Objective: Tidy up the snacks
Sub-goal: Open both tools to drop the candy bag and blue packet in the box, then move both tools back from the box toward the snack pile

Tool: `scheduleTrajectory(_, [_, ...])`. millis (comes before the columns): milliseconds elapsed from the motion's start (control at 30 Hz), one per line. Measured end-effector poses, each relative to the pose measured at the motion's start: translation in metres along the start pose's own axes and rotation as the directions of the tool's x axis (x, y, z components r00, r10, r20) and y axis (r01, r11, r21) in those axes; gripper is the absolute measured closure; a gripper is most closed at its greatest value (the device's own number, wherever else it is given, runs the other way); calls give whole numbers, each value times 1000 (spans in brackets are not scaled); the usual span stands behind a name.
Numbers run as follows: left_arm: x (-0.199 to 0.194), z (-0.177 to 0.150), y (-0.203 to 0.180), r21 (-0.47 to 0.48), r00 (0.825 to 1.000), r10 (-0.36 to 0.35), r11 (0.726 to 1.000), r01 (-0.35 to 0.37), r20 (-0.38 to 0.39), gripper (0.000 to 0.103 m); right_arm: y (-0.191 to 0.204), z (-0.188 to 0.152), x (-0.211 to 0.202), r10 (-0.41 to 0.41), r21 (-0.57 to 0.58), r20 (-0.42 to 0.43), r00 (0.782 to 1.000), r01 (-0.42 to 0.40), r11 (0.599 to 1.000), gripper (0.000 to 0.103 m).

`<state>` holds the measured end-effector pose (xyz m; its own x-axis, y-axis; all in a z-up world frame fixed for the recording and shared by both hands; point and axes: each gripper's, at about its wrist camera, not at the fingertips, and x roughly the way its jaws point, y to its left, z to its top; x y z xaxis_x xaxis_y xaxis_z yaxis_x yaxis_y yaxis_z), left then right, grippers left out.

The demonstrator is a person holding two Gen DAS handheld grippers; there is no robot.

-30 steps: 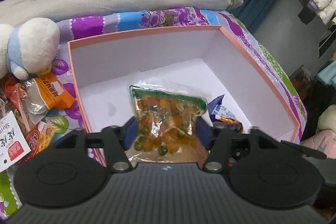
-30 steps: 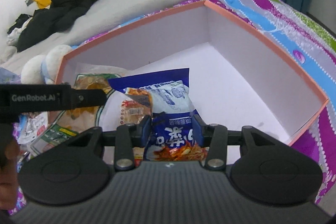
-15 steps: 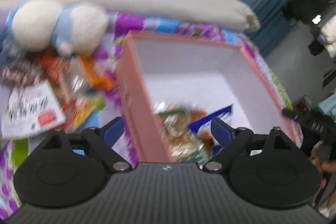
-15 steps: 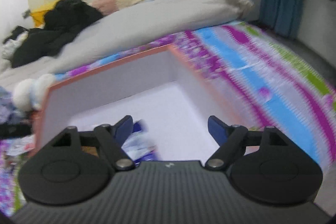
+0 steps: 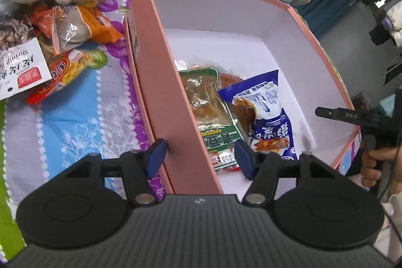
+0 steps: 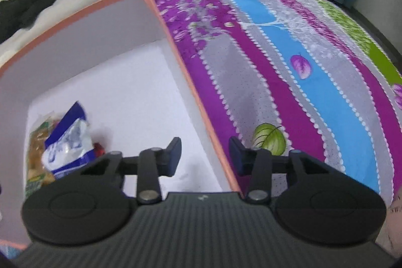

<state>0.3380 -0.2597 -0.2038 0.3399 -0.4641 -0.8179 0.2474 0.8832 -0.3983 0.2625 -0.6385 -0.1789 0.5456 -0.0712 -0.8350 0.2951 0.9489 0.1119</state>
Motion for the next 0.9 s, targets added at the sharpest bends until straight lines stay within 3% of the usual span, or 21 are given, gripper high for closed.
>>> scheduleTrajectory(100, [-4,-1,0,13,1000,4,1000,-4,3,38,-6,-1,-5,61,45,-18,998,-60,997,58])
scheduleTrajectory(500, [-53,-26,10,48,998,39,998,-41,46,38,55,-46,-27,-19,-118,-42,999,13,993,58])
scheduleTrajectory(567, [-60,-29,17,53,998,18,998,-22,65,38,61,-54,-31,-31,-121,-29,999,27,992,58])
scheduleTrajectory(733, [-96,-37,32,48,990,27,998,-33,135,37,60,-62,-53,-88,-1,29,996,88,996,57])
scheduleTrajectory(900, [-144,-50,54,44,978,41,998,-51,202,37,77,-73,-98,-177,33,129,976,174,984,57])
